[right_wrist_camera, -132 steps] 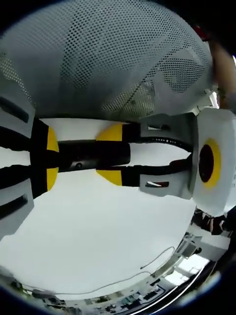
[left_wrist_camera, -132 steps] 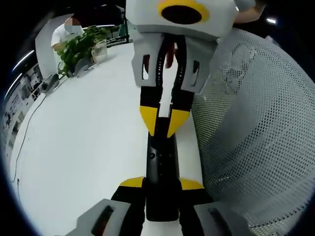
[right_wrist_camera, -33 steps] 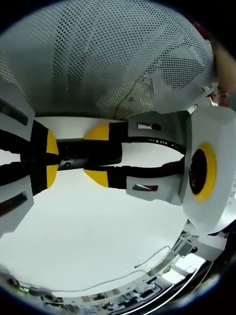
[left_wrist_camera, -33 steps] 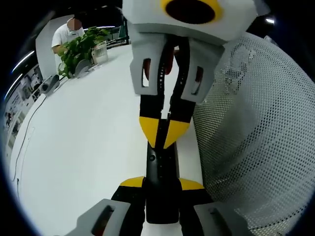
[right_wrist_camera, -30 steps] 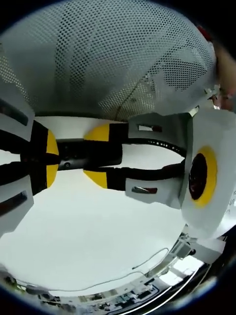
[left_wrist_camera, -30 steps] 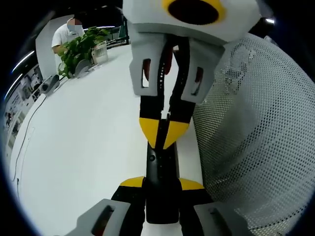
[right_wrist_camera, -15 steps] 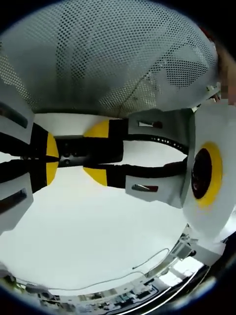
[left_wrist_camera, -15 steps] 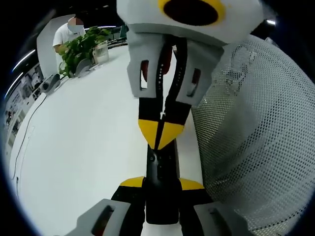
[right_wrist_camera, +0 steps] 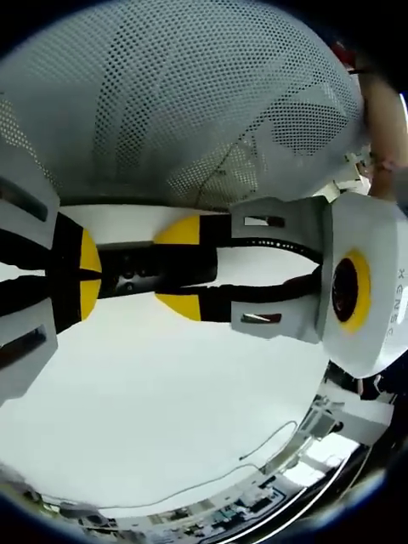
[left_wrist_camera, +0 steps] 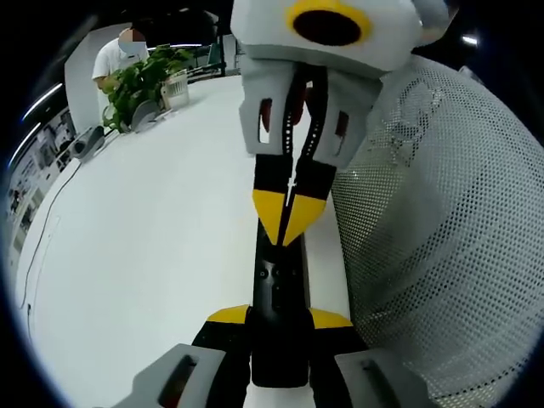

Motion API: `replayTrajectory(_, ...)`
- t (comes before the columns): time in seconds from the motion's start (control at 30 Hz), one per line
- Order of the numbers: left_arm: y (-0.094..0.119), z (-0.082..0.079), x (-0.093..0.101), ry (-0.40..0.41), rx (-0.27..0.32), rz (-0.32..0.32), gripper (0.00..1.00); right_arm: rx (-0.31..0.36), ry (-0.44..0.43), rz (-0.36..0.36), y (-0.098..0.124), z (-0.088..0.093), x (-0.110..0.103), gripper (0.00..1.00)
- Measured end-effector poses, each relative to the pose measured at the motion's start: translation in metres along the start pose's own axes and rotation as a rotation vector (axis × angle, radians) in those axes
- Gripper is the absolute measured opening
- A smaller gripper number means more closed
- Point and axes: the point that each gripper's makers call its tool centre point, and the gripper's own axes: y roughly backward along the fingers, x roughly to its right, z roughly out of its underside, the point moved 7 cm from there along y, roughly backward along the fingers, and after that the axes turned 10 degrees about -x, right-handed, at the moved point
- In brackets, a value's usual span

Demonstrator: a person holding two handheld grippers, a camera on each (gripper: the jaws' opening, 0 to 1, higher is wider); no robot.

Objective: Press the specified remote control buttons in sequence, fully releasing each button before pressing the next.

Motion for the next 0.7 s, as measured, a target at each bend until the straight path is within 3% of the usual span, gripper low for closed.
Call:
replayTrajectory(0.17,0.000,0.000,0.000,-0.006,-0.002,-0.002,0.24,-0.028,0.016,-0.008,-0.001,-0.002,0.001,0.00)
replayTrajectory(0.4,0.000,0.000,0.000,-0.004,0.001,-0.001,0.24,0.034,-0.057,-0.035,0.001,0.003,0.003,0.00)
replayTrajectory(0.7,0.000,0.000,0.000,-0.005,0.000,0.000,0.24,0.007,-0.043,-0.037,0.004,0.007,0.001,0.00)
